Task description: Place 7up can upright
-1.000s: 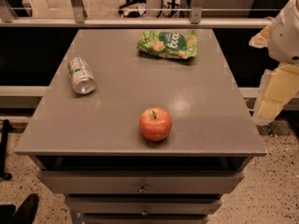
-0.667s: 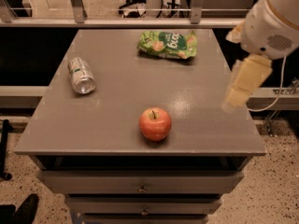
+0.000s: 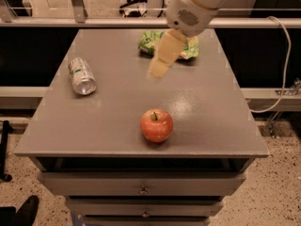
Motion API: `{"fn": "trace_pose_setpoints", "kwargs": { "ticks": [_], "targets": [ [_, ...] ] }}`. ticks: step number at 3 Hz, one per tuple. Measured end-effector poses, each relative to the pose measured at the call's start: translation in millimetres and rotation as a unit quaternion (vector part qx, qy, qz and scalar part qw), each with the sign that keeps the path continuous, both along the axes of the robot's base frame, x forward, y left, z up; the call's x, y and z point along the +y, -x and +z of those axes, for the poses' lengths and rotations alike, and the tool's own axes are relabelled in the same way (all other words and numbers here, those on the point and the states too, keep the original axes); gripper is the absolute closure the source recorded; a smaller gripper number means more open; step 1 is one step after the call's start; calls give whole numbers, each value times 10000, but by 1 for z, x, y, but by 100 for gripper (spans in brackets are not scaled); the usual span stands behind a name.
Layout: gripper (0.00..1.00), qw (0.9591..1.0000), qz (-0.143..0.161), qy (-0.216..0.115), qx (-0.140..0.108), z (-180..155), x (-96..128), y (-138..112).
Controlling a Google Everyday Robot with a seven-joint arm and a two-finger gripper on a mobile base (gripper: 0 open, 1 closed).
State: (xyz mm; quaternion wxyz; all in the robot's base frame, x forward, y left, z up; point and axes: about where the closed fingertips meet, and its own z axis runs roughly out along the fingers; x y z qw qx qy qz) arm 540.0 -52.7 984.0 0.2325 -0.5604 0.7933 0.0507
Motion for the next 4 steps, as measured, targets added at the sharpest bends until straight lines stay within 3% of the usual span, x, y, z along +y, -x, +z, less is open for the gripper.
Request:
{"fn": "trace_pose_setpoints", "kwargs": {
  "ticks": [1,2,3,4],
  "targets": [
    [0,9995,-234,-141,140,1,19,-2],
    [0,9994,-252,-169,141,0,23,-4],
    [0,9965,-575,-567,213,-26,71,-39],
    [0,9931,-768,-753,462,-46,129,-73]
  ]
}}
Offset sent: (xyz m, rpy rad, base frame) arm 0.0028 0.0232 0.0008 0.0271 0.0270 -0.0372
